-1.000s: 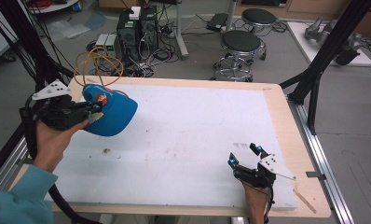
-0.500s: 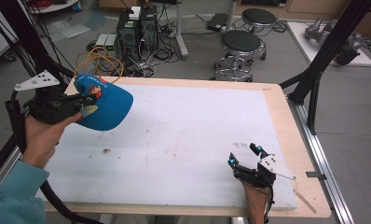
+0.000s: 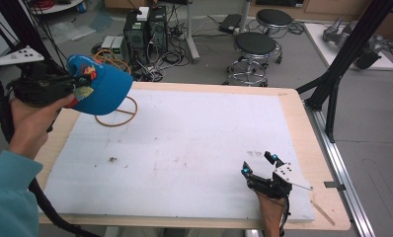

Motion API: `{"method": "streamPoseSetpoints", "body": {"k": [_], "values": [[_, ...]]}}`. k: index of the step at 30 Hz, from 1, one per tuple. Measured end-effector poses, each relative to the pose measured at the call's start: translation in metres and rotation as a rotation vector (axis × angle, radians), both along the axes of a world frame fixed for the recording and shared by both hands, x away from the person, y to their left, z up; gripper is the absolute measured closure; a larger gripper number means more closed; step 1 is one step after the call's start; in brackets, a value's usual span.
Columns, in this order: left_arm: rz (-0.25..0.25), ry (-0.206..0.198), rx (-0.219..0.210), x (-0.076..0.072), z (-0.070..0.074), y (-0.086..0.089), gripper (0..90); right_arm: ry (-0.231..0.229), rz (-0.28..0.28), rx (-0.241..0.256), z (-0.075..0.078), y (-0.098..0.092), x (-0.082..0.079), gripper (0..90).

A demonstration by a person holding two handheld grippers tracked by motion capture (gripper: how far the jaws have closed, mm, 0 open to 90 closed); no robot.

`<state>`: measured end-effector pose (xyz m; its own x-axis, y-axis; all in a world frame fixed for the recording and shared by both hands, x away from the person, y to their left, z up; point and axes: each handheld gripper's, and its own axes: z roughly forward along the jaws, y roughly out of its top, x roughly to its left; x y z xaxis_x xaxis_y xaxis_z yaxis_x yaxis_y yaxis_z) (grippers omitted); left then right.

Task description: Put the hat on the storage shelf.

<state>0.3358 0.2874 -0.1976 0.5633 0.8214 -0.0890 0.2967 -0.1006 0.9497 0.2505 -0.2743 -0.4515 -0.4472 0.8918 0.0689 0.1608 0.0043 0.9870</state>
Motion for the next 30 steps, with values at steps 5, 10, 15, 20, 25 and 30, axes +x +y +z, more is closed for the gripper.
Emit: {"method": "streamPoseSetpoints", "body": {"k": [5,10,15,20,25,30], "values": [[0.007,-0.003,-0.003,0.025,0.006,0.006,87.7,0.004,-0.001,-0.009,0.0,0.001,0.001,11.2],[0.021,0.003,-0.029,0.052,0.001,0.012,87.7,0.01,-0.001,-0.012,0.0,0.001,0.001,11.2],[0.048,0.017,-0.053,0.079,-0.005,0.015,87.7,0.008,-0.002,-0.014,0.0,0.002,0.001,11.2],[0.064,0.023,-0.058,0.098,-0.004,0.013,87.7,0.007,-0.005,-0.019,0.0,0.002,0.001,11.2],[0.075,0.027,-0.047,0.11,-0.003,0.011,87.7,0.005,-0.003,-0.021,0.0,0.002,0.001,11.2],[0.106,0.03,-0.051,0.119,-0.005,0.014,87.7,0.012,-0.005,-0.023,0.0,0.003,0.0,11.2]]}}
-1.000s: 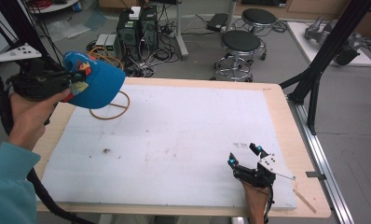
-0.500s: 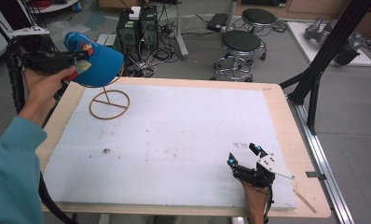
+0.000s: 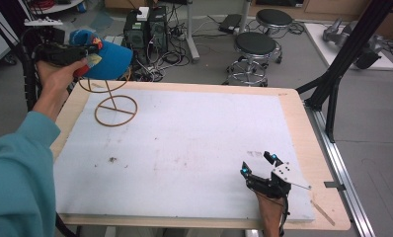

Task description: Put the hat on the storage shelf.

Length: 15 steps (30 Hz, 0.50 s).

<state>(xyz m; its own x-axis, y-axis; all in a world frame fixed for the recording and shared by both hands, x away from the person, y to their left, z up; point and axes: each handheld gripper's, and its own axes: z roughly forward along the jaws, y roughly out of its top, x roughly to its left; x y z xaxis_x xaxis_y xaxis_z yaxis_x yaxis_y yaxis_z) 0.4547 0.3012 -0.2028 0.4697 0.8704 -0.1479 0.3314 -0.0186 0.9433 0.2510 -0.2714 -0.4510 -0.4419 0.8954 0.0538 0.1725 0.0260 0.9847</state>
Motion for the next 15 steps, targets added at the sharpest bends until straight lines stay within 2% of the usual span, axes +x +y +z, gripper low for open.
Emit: {"method": "streamPoseSetpoints", "body": {"k": [2,7,15], "values": [[0.008,0.004,-0.018,0.002,0.0,0.003,87.7,-0.002,-0.001,-0.002,0.0,0.0,0.0,11.2],[0.017,0.019,-0.013,0.008,-0.003,0.005,87.7,-0.004,-0.001,0.001,0.0,0.0,0.0,11.2],[0.058,0.012,-0.016,0.01,-0.001,0.02,87.7,-0.003,-0.002,-0.005,0.0,0.0,0.0,11.2]]}}
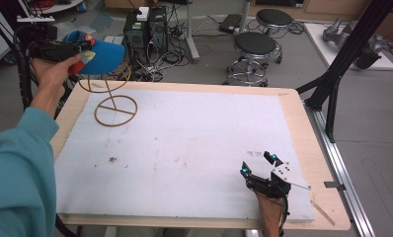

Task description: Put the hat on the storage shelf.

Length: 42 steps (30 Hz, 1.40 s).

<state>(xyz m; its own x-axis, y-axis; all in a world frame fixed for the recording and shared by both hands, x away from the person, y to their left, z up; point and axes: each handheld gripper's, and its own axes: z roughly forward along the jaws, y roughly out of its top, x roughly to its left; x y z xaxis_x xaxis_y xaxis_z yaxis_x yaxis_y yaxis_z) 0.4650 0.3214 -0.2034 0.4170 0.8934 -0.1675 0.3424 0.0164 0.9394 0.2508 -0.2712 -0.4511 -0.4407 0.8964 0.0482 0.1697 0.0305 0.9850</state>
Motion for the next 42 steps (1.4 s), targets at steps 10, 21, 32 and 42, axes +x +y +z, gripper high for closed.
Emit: {"method": "streamPoseSetpoints", "body": {"k": [10,21,32,42], "values": [[0.025,-0.024,0.0,-0.002,0.012,0.012,87.7,0.003,-0.002,-0.002,0.0,0.001,0.0,11.2],[-0.001,-0.056,0.014,0.002,0.026,-0.001,87.7,0.002,-0.007,-0.004,0.0,0.001,0.0,11.2],[0.028,-0.072,0.01,-0.002,0.032,0.007,87.7,0.004,-0.007,-0.004,0.0,0.001,0.001,11.2],[0.048,-0.07,0.057,-0.006,0.034,0.011,87.7,0.003,-0.007,-0.007,0.0,0.001,0.001,11.2]]}}
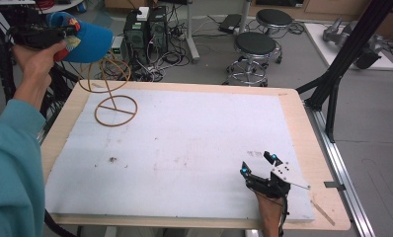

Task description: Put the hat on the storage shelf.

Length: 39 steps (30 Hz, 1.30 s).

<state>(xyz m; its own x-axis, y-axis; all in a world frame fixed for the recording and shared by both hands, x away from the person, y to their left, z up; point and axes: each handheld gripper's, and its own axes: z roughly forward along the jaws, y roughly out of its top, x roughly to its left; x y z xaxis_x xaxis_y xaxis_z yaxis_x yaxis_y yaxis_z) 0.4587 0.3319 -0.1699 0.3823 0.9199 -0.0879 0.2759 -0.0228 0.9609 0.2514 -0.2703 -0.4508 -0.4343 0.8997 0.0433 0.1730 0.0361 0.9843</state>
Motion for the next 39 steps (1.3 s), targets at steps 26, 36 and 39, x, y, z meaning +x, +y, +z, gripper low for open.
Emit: {"method": "streamPoseSetpoints", "body": {"k": [26,36,39], "values": [[-0.084,0.102,0.018,0.017,-0.046,-0.046,77.1,-0.005,0.005,0.004,0.0,-0.001,0.0,11.2],[-0.063,0.115,0.001,0.016,-0.058,-0.041,66.4,-0.008,0.004,0.002,0.0,-0.001,0.0,11.2],[-0.077,0.108,-0.042,0.013,-0.062,-0.034,59.4,-0.002,0.002,0.006,0.0,-0.001,-0.001,11.2]]}}
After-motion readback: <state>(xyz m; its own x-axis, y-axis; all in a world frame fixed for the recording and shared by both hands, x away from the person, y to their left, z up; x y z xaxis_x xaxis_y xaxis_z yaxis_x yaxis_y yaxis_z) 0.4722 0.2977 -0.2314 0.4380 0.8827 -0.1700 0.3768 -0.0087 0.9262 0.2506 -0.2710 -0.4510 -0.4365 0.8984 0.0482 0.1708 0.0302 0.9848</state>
